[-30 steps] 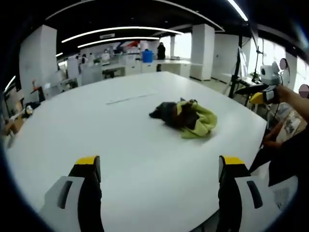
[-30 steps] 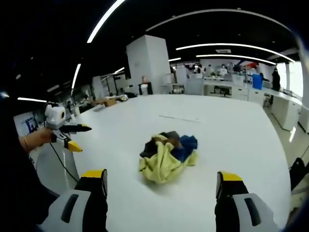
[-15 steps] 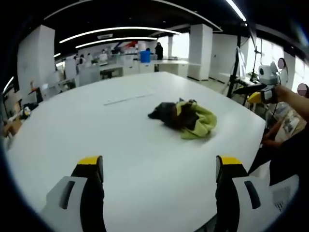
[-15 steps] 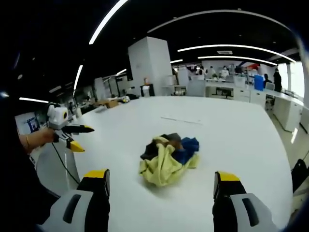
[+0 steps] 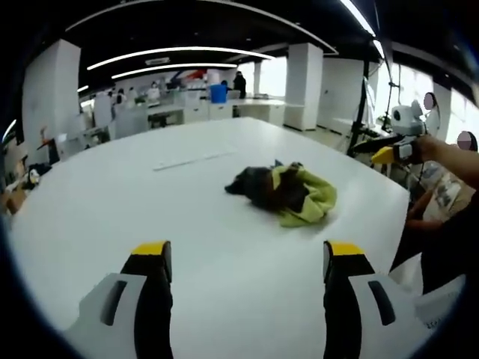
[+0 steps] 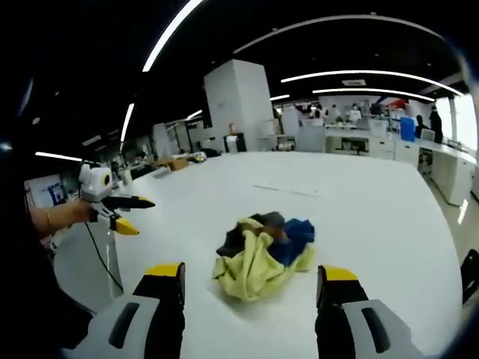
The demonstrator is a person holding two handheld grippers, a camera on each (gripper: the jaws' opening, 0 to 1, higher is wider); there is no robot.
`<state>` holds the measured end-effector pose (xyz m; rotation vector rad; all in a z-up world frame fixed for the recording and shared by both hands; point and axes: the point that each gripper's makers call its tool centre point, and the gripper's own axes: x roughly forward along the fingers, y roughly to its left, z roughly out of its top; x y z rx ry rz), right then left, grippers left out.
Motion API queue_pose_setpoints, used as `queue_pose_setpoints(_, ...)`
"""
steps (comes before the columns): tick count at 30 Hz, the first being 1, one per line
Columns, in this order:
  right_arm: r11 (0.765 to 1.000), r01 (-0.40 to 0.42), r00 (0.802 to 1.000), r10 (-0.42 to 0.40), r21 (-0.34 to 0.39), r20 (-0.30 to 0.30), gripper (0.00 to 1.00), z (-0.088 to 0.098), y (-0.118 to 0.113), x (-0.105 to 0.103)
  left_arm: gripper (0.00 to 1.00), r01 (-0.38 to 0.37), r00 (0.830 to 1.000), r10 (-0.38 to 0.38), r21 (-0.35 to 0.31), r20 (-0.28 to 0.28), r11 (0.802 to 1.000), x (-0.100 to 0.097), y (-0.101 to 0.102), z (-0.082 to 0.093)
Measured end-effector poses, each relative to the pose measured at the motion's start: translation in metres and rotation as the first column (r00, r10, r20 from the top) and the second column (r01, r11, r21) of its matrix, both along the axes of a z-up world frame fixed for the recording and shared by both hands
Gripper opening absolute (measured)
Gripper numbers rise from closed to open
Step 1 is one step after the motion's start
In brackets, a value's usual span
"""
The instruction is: Fold the garment on the visible template until the final outline fits inside the template.
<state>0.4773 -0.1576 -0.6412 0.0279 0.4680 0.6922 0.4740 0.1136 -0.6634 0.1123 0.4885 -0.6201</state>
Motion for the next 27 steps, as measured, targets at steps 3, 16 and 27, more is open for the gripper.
queue_pose_setpoints(3,1.0,-0.003,1.0,0.003,-0.004,0.002,0.61,-0.003,0.001,0.007,0.75,0.012,1.0,-0.012,-0.011,0.004,1.0,0.004,-0.005,-0.001)
queue_pose_setpoints(16,0.999,-0.031,0.999,0.031,-0.035,-0.019,0.41,-0.022,0.002,0.035,0.61,0.094,0.996,-0.094,-0.009,-0.011,0.996,0.022,-0.031,-0.016)
queue_pose_setpoints(27,0.998,-0.051,0.997,0.049,-0.048,-0.054,0.36,-0.043,0.004,0.055,0.52,0.189,0.981,-0.189,-0.019,-0.032,0.982,0.035,-0.068,-0.033)
